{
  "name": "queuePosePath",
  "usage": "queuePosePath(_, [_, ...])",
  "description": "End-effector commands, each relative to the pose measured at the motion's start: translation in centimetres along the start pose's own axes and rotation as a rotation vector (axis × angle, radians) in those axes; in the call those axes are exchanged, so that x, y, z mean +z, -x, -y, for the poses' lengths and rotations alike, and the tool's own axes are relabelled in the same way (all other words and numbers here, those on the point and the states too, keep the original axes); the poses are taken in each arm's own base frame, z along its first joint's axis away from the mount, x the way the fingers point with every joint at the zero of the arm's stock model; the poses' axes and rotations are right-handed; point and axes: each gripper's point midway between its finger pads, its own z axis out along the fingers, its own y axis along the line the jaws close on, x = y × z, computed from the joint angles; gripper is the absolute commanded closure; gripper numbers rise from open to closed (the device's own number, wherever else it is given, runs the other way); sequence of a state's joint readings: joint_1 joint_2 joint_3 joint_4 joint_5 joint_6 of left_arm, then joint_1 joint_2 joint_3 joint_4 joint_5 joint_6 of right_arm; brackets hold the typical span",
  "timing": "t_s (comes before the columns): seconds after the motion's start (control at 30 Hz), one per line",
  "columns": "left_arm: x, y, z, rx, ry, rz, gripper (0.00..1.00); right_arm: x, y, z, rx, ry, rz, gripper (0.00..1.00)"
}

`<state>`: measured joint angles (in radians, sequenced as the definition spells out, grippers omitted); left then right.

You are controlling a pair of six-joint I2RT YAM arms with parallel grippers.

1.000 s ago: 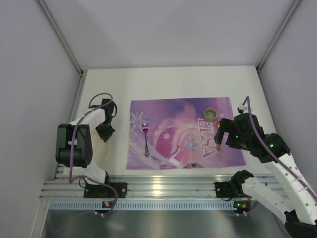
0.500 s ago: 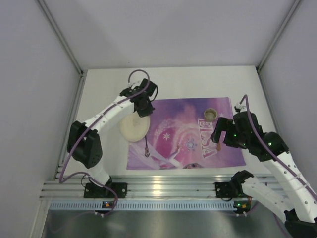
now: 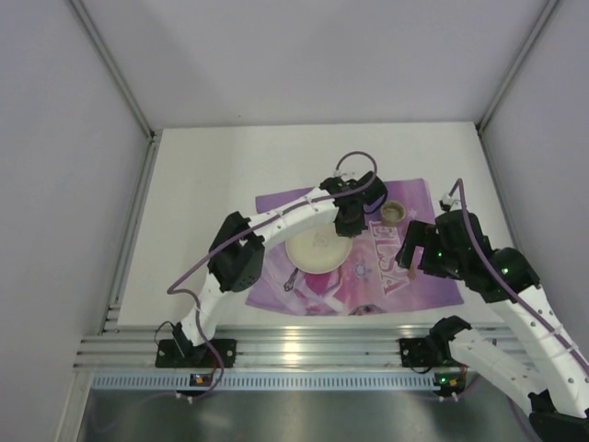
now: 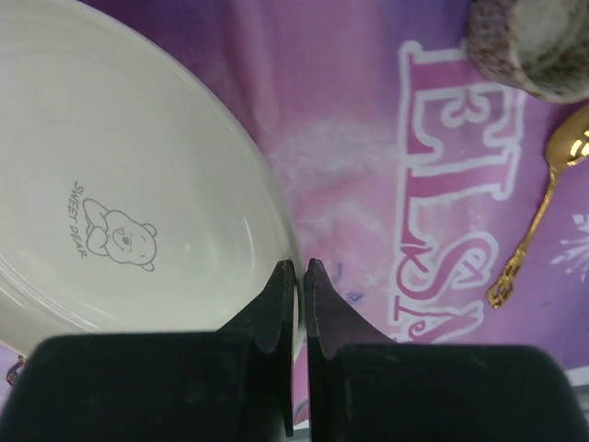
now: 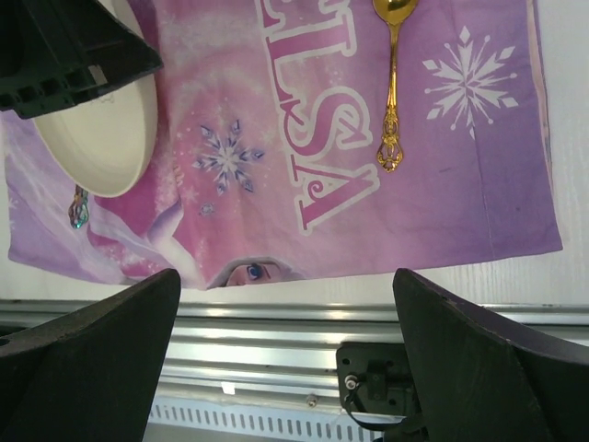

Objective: Set the dinner table for one person

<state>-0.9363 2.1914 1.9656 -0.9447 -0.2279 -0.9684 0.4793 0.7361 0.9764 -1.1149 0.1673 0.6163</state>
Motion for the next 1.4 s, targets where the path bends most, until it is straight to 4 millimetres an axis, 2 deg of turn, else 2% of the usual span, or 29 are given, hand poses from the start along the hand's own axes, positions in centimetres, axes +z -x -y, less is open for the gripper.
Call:
queuePosePath(0.0, [-0.7, -1.4, 4.5, -0.052, -0.104, -0.057, 1.0, -1.6, 1.2, 0.7, 0.033, -0.018, 0.065, 0.0])
queuePosePath(0.03, [-1.9, -1.1, 4.4, -0.042, -0.082, -0.061, 1.0, -1.6, 1.1, 0.8, 0.038, -0.02, 0.064, 0.0])
queuePosePath(0.07, [-1.6, -1.4, 3.9, -0.032, -0.038, -0.065, 1.0, -1.8, 0.9, 1.0, 0.04, -0.026, 0.063, 0.0])
queuePosePath(0.1, [-2.4, -1.5, 3.6, -0.015, -0.002, -0.049, 1.0, -1.8, 0.8, 1.1, 0.04, -0.028, 0.061, 0.0])
queuePosePath(0.13, [-4.0, 0.2, 4.0, -0.027, 0.004, 0.014, 1.0, -1.8, 0.8, 1.2, 0.042, -0.031, 0.063, 0.0])
queuePosePath(0.17, [-4.5, -0.2, 2.5, -0.019, 0.069, 0.004, 1.0, -1.9, 0.7, 1.2, 0.045, -0.029, 0.067, 0.0])
queuePosePath(0.2, [-5.2, -0.1, 2.3, -0.026, 0.072, 0.013, 1.0, -1.8, 0.7, 1.4, 0.04, -0.034, 0.067, 0.0])
queuePosePath(0.23, [-4.8, -0.7, 1.4, -0.029, 0.102, 0.002, 1.0, -1.9, 0.6, 1.4, 0.043, -0.035, 0.067, 0.0])
queuePosePath(0.4, [-8.0, 0.0, 0.4, -0.001, 0.121, 0.106, 1.0, -1.7, 0.5, 1.4, 0.042, -0.04, 0.056, 0.0])
queuePosePath(0.43, [-9.1, 0.8, 1.0, 0.005, 0.099, 0.135, 1.0, -1.6, 0.5, 1.4, 0.041, -0.043, 0.053, 0.0])
queuePosePath(0.47, [-9.4, 0.9, 1.3, 0.015, 0.096, 0.146, 1.0, -1.5, 0.4, 1.4, 0.041, -0.043, 0.051, 0.0])
queuePosePath(0.6, [-10.6, 0.6, 3.2, 0.062, 0.016, 0.166, 1.0, -1.2, 0.3, 1.4, 0.041, -0.047, 0.043, 0.0])
queuePosePath(0.7, [-11.4, 1.7, 2.2, 0.059, 0.048, 0.239, 1.0, -1.4, 0.4, 1.4, 0.031, -0.049, 0.037, 0.0])
queuePosePath(0.73, [-10.5, 1.8, 2.2, 0.067, 0.046, 0.256, 1.0, -1.5, 0.4, 1.5, 0.033, -0.052, 0.04, 0.0])
queuePosePath(0.77, [-12.0, 2.7, 2.3, 0.062, -0.002, 0.287, 1.0, -1.5, 0.2, 1.6, 0.033, -0.055, 0.037, 0.0])
queuePosePath(0.8, [-10.8, 2.3, 1.4, 0.082, 0.007, 0.279, 1.0, -1.5, 0.1, 1.7, 0.036, -0.054, 0.038, 0.0])
queuePosePath(0.83, [-11.2, 2.8, 1.4, 0.102, -0.022, 0.298, 1.0, -1.7, 0.0, 1.7, 0.041, -0.047, 0.045, 0.0])
queuePosePath(0.87, [-11.5, 3.7, 2.3, 0.077, -0.08, 0.33, 1.0, -1.5, -0.2, 1.8, 0.042, -0.048, 0.04, 0.0])
queuePosePath(0.9, [-11.5, 4.5, 0.7, 0.054, -0.079, 0.332, 1.0, -1.6, -0.4, 1.9, 0.041, -0.048, 0.038, 0.0])
queuePosePath(0.97, [-11.4, 5.6, 0.3, 0.009, -0.117, 0.337, 1.0, -1.6, -0.6, 2.1, 0.044, -0.053, 0.037, 0.0])
queuePosePath(1.0, [-10.3, 5.8, -1.4, -0.007, -0.094, 0.326, 1.0, -1.7, -0.7, 2.2, 0.043, -0.057, 0.037, 0.0])
queuePosePath(1.07, [-11.1, 6.9, -1.9, -0.031, -0.138, 0.352, 1.0, -1.8, -0.6, 2.2, 0.046, -0.053, 0.042, 0.0])
queuePosePath(1.1, [-9.8, 6.7, -3.2, -0.035, -0.118, 0.338, 1.0, -1.9, -0.6, 2.3, 0.041, -0.054, 0.043, 0.0])
queuePosePath(1.13, [-10.4, 6.7, -3.4, -0.037, -0.156, 0.334, 1.0, -1.9, -0.6, 2.3, 0.041, -0.058, 0.043, 0.0])
queuePosePath(1.17, [-9.0, 6.6, -4.6, -0.051, -0.142, 0.325, 1.0, -1.8, -0.6, 2.4, 0.039, -0.06, 0.043, 0.0])
queuePosePath(1.23, [-8.7, 6.5, -6.0, -0.075, -0.146, 0.32, 1.0, -1.7, -0.6, 2.4, 0.037, -0.062, 0.038, 0.0])
queuePosePath(1.27, [-8.2, 6.5, -7.0, -0.093, -0.136, 0.309, 1.0, -1.7, -0.6, 2.3, 0.038, -0.06, 0.038, 0.0])
queuePosePath(1.3, [-7.0, 5.7, -8.5, -0.101, -0.103, 0.29, 1.0, -1.7, -0.6, 2.3, 0.036, -0.063, 0.034, 0.0])
queuePosePath(1.37, [-6.3, 5.5, -10.2, -0.107, -0.075, 0.289, 1.0, -1.6, -0.6, 2.3, 0.034, -0.063, 0.034, 0.0])
